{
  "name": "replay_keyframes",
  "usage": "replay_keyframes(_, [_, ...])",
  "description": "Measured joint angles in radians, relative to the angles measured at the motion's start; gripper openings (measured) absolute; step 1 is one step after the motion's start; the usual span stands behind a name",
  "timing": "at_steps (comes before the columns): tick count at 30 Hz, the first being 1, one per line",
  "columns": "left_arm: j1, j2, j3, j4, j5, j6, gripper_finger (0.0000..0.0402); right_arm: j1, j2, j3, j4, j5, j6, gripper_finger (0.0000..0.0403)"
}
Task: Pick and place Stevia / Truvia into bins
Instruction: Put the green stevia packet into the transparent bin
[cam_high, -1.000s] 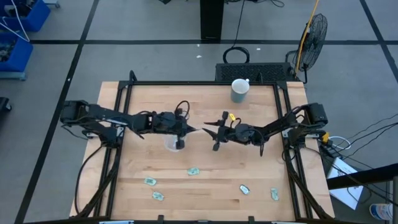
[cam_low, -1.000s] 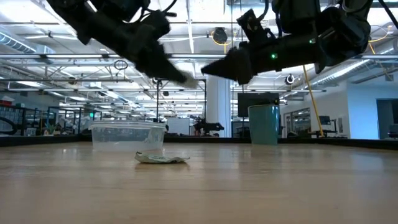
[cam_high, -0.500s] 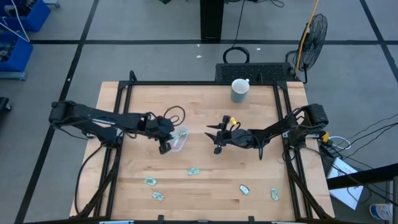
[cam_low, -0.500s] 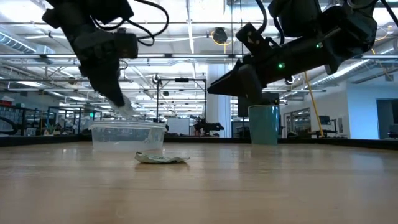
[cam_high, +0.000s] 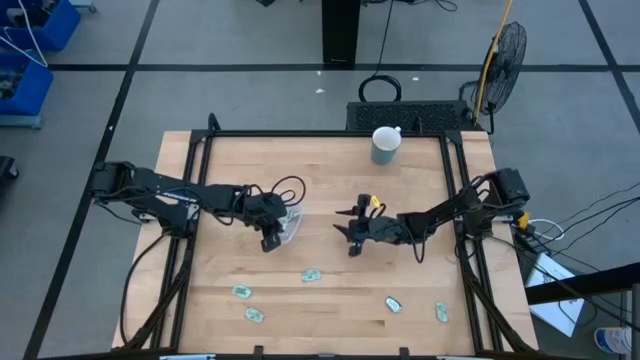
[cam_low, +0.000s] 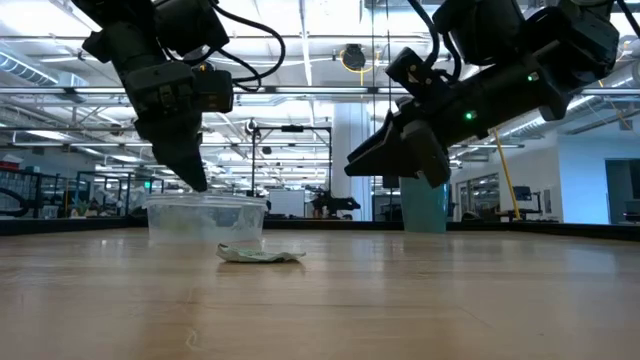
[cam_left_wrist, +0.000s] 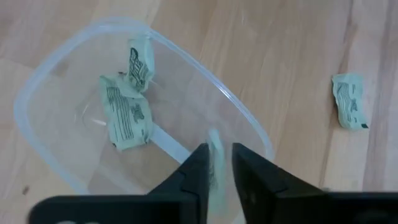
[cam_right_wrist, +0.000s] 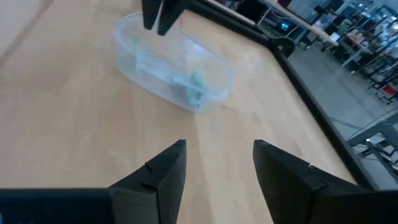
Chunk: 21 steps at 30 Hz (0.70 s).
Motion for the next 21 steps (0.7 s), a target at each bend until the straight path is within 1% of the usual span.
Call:
replay_keyframes(3, [0.000, 0.000, 0.000, -0.002, -0.022, 0.016, 0.0113, 0.027, -0.011, 0.000, -0.028, -0.001, 0.022, 0.0189])
replay_keyframes(6, [0.000, -0.002, 0.000, 0.015, -0.067, 0.060, 0.0136, 0.052, -0.039, 0.000, -0.064, -0.067, 0.022, 0.0192])
replay_keyframes(7, [0.000, -0.011, 0.000, 0.023, -0.075, 0.076, 0.0141, 0.058, -0.051, 0.000, -0.072, -0.102, 0.032, 0.0192])
replay_keyframes(9, [0.000, -0.029, 0.001, 0.046, -0.076, 0.105, 0.0144, 0.065, -0.078, 0.000, -0.063, -0.212, 0.079, 0.0190])
replay_keyframes(11, [0.000, -0.047, 0.007, 0.058, -0.076, 0.126, 0.0141, 0.066, -0.100, 0.000, -0.061, -0.334, 0.136, 0.0189])
replay_keyframes(13, [-0.001, -0.072, 0.014, 0.070, -0.076, 0.145, 0.0136, 0.066, -0.105, 0.000, -0.047, -0.431, 0.183, 0.0188])
replay_keyframes(15, [-0.002, -0.095, 0.030, 0.112, -0.075, 0.176, 0.0129, 0.067, -0.098, 0.000, -0.012, -0.445, 0.200, 0.0188])
replay_keyframes(17, [-0.003, -0.112, 0.040, 0.136, -0.076, 0.216, 0.0124, 0.065, -0.053, 0.004, 0.061, -0.439, 0.212, 0.0188])
replay_keyframes(19, [-0.003, -0.121, 0.051, 0.185, -0.096, 0.260, 0.0121, 0.064, 0.008, 0.009, 0.092, -0.439, 0.224, 0.0186])
replay_keyframes(21, [-0.002, -0.128, 0.056, 0.248, -0.142, 0.292, 0.0120, 0.064, 0.090, 0.048, 0.098, -0.440, 0.223, 0.0184])
